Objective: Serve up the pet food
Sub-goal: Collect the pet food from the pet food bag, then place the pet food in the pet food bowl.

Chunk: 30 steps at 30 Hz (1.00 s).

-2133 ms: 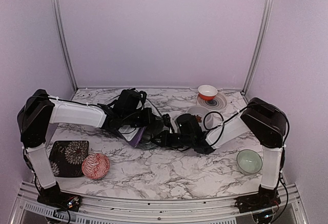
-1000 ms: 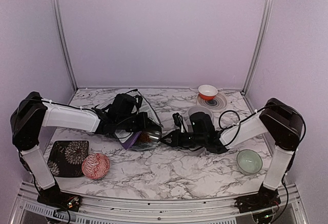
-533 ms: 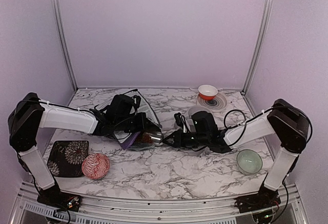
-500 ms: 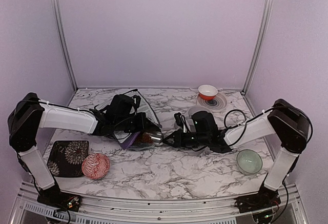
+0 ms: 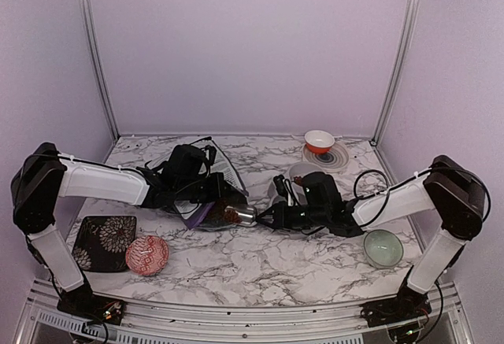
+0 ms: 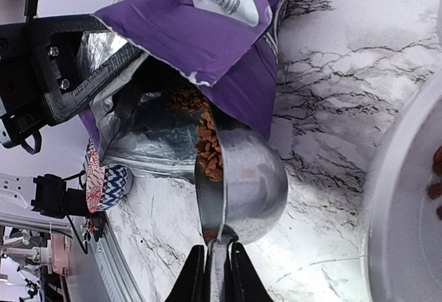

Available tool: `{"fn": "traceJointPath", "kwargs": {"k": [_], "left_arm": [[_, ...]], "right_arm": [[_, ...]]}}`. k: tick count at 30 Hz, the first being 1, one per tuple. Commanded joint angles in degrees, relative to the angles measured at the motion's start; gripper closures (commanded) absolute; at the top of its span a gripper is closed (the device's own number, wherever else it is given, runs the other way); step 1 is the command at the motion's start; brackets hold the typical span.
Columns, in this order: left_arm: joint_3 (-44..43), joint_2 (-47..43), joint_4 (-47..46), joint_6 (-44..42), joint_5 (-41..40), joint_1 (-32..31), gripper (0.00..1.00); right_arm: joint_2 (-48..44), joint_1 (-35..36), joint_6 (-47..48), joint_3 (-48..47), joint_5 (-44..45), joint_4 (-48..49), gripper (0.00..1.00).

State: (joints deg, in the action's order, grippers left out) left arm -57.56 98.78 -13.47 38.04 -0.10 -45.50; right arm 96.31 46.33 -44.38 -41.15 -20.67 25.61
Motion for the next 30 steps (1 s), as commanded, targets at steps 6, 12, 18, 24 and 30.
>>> {"fn": "traceJointPath", "kwargs": {"k": [6, 12, 18, 24, 30], "left_arm": [[0.3, -3.2, -2.2, 0.7, 0.6, 0.4, 1.00], [-0.4, -2.6, -2.6, 0.7, 2.2, 0.4, 1.00], [-1.0, -2.8, -2.7, 0.1, 2.4, 0.5, 1.00], [-1.2, -3.5, -2.6, 1.0, 2.0, 1.3, 1.00], [-1.8, -3.4, -2.7, 1.5, 1.7, 1.5, 1.00]], "right_arm": [[-4.5, -2.1, 1.0, 2.5, 5.4, -3.6, 1.00], [-6.5, -2.4, 1.1, 4.2, 6.1, -2.7, 1.00], [-7.6, -2.8, 0.6, 5.4, 5.4, -0.9, 1.00], [-10.0, -3.6, 0.3, 7.2, 4.4, 1.0, 1.00], [-11.9, -3.8, -0.5, 9.6, 2.3, 5.4, 1.00]]}}
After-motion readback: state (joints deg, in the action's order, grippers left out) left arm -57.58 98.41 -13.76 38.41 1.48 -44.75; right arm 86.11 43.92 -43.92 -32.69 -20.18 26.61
